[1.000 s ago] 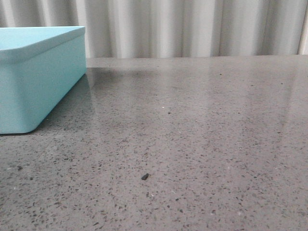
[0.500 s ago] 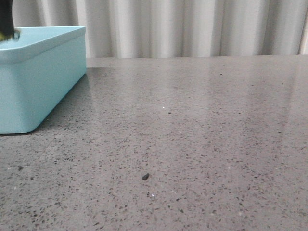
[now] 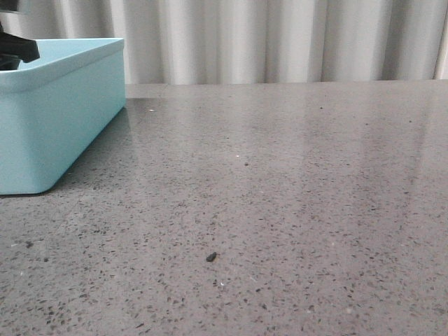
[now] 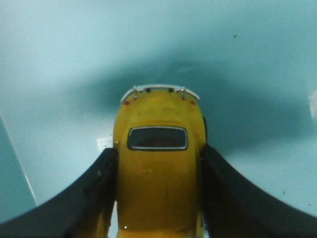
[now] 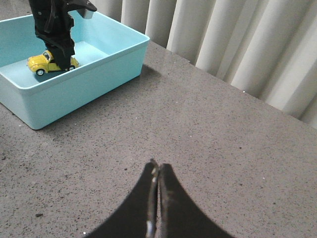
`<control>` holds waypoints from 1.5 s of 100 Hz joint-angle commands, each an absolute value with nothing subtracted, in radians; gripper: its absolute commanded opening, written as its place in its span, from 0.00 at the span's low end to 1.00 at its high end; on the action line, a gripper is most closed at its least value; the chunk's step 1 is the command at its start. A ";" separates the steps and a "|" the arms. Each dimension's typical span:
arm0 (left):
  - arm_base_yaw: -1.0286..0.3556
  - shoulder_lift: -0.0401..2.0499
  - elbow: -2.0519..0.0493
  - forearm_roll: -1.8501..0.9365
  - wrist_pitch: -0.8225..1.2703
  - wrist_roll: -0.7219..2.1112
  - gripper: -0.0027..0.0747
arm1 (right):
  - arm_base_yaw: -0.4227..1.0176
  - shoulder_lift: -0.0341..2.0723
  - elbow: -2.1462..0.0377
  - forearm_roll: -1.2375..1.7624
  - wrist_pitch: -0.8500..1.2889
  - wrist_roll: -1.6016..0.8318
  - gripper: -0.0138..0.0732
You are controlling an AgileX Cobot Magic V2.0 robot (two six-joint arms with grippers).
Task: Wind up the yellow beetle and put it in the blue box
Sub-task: 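Carry the beetle with the left gripper over the blue box, then lower the beetle into the box and open the left gripper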
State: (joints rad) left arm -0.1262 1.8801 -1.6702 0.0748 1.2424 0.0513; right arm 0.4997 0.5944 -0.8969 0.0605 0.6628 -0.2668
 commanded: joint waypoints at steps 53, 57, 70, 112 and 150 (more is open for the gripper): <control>-0.140 1.673 -1.693 -0.104 1.075 0.010 0.63 | 0.500 0.595 -0.918 0.051 0.603 -0.275 0.11; -0.154 1.635 -1.688 -0.109 1.045 0.010 0.62 | 0.500 0.592 -0.915 0.046 0.603 -0.275 0.11; -0.229 1.490 -1.633 -0.088 0.920 0.010 0.57 | 0.500 0.552 -0.876 0.040 0.566 -0.275 0.11; -0.413 0.742 -0.814 -0.067 0.302 0.010 0.54 | 0.500 0.128 -0.609 -0.124 0.476 -0.275 0.11; -0.413 0.126 -0.290 -0.068 0.098 0.010 0.40 | 0.500 0.071 -0.540 -0.186 0.501 -0.275 0.11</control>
State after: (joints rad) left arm -0.4038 0.1722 -0.3115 -0.0571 0.1835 0.0189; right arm 0.4997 0.0570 -0.5403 -0.1673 0.5731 -0.2668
